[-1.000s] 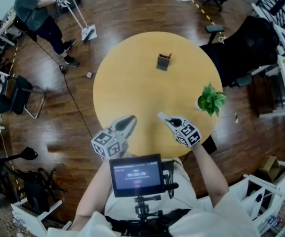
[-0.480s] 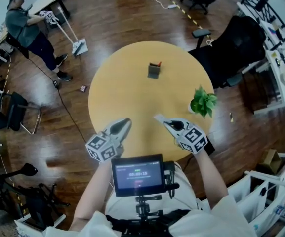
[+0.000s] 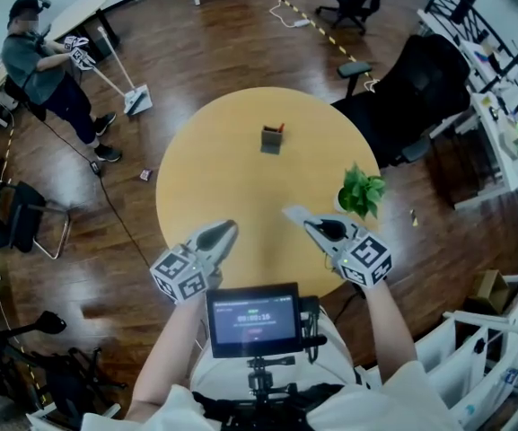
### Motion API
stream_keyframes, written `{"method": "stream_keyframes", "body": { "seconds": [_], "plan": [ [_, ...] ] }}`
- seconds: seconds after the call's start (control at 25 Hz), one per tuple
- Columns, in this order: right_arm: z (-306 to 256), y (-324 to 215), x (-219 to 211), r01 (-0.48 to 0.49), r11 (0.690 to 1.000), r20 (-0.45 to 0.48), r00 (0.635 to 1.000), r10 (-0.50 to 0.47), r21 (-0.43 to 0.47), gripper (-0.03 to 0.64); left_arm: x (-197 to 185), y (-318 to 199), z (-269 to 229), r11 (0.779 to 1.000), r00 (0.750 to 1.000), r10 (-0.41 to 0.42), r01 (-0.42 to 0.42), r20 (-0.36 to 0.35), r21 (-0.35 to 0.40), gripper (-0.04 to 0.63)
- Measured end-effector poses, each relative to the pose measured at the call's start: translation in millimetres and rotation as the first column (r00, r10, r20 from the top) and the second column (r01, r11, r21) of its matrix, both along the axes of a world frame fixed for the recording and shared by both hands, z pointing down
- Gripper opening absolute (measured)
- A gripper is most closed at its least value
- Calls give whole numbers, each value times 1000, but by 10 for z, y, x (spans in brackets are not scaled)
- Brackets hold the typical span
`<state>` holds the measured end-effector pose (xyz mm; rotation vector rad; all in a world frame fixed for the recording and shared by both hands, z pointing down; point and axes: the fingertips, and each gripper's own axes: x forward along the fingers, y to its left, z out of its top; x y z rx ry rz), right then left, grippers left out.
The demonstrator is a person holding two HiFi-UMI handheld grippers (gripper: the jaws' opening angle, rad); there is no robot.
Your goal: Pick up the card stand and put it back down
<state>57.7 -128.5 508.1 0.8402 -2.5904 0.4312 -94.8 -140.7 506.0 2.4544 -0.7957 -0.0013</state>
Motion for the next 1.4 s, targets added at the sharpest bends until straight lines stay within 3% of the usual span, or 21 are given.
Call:
{"method": "stream_keyframes", "body": {
  "seconds": [0.56,0.92,1.4],
  "plan": [
    [-874,-15,181,18,997,50,999,-22,77,25,24,-87,-353,999,999,33,-33,-17,23,26],
    [-1237,66,170,88,992,-6,996,-88,90,25,-144,-206,-617,998,1000,-2,2,-5,61,28],
    [-1227,68,129,97,992,36,994,-100,78,25,-97,-151,-757,995,1000,25,-24,-13,101,28]
  ]
}}
